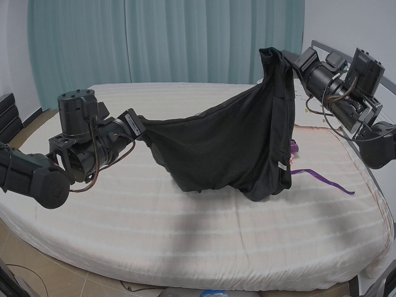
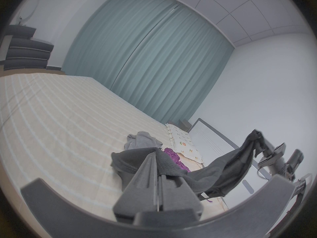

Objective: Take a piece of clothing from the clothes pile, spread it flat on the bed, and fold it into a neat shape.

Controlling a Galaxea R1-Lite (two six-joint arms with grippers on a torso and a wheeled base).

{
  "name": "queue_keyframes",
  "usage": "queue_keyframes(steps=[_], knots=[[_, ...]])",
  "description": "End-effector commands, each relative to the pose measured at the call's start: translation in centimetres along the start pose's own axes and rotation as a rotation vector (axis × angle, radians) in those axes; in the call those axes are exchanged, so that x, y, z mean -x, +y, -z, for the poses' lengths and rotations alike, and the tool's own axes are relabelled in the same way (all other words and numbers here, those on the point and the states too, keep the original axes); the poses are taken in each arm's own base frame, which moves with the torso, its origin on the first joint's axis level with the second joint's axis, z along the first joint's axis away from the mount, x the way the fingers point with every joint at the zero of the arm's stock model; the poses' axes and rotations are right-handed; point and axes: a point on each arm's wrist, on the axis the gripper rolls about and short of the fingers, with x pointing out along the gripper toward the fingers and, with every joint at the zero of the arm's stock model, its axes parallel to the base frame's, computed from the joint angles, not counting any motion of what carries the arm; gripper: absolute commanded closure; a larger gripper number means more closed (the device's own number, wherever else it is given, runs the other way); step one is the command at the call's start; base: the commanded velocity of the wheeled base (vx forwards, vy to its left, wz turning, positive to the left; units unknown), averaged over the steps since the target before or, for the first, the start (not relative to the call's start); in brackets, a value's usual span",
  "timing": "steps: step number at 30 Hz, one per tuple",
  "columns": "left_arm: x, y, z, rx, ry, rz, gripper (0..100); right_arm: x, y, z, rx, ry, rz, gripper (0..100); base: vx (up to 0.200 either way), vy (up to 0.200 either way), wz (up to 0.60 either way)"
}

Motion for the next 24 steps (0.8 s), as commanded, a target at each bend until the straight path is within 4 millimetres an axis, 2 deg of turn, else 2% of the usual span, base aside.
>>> queue_keyframes(steps=[1,4,7,9,11,14,18,24], knots=[[3.5,2.1,4.2,0.066,0.150,-0.070,100,3.9,-6.0,11.0,-0.064,0.366,0.236,100,0.000,0.000,0.00],[3.6,2.1,6.4,0.078,0.212,-0.069,100,4.7,-6.3,12.8,-0.100,0.397,0.237,100,0.000,0.000,0.00],[3.6,2.5,7.4,0.082,0.237,-0.084,100,5.4,-6.4,13.6,-0.115,0.416,0.240,100,0.000,0.000,0.00],[3.9,3.2,8.2,0.092,0.258,-0.098,100,6.5,-7.3,14.6,-0.111,0.457,0.278,100,0.000,0.000,0.00],[3.9,3.2,8.2,0.092,0.258,-0.098,100,6.5,-7.3,14.6,-0.111,0.457,0.278,100,0.000,0.000,0.00],[4.5,4.2,9.4,0.126,0.279,-0.124,100,6.9,-8.2,15.3,-0.110,0.468,0.299,100,0.000,0.000,0.00],[4.9,4.7,9.5,0.134,0.260,-0.115,100,6.9,-8.1,15.5,-0.107,0.459,0.294,100,0.000,0.000,0.00],[5.2,5.3,10.7,0.133,0.300,-0.139,100,7.0,-7.9,15.1,-0.108,0.450,0.290,100,0.000,0.000,0.00]])
